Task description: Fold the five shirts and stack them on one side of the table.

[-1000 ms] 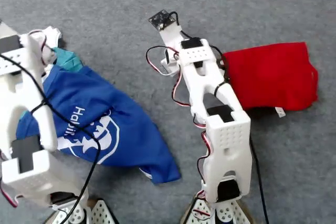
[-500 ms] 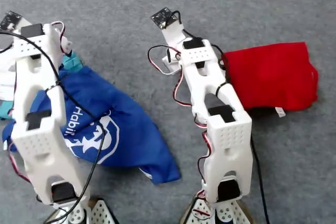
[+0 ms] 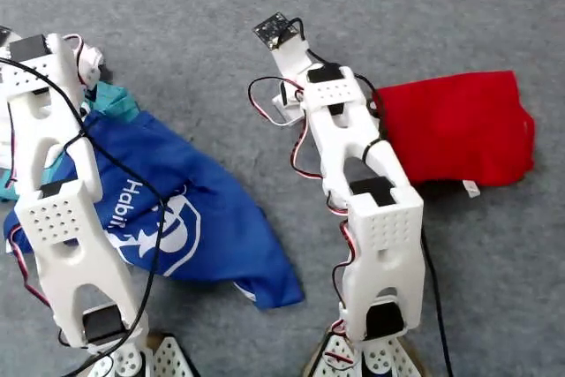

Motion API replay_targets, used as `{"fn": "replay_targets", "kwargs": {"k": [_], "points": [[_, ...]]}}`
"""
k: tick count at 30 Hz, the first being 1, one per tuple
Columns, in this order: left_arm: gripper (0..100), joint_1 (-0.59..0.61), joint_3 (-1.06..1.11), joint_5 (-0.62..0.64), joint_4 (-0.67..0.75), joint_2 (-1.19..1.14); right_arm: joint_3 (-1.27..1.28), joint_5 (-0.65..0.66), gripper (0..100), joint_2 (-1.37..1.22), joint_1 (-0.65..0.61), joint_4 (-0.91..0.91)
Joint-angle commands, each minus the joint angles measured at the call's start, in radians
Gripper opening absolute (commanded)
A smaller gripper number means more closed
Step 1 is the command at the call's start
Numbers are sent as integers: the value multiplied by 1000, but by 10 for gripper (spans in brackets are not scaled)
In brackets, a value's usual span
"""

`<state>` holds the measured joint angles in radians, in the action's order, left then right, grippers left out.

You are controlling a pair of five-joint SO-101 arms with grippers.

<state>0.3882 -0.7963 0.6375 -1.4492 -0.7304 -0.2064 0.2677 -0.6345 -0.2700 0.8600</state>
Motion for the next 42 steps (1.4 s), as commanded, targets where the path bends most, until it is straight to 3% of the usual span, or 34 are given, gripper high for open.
{"fn": "replay_targets", "kwargs": {"k": [1, 15, 27, 42], "points": [[97, 2, -17, 5, -11, 13, -8, -2, 5, 56, 19, -17], [98, -48, -9, 11, -11, 12, -8, -2, 5, 54, 19, -17], [153, 3, -18, 46, -18, -125, -8, -2, 5, 54, 19, -17], [153, 43, -15, 95, -83, -53, -8, -2, 5, 54, 19, -17]]}}
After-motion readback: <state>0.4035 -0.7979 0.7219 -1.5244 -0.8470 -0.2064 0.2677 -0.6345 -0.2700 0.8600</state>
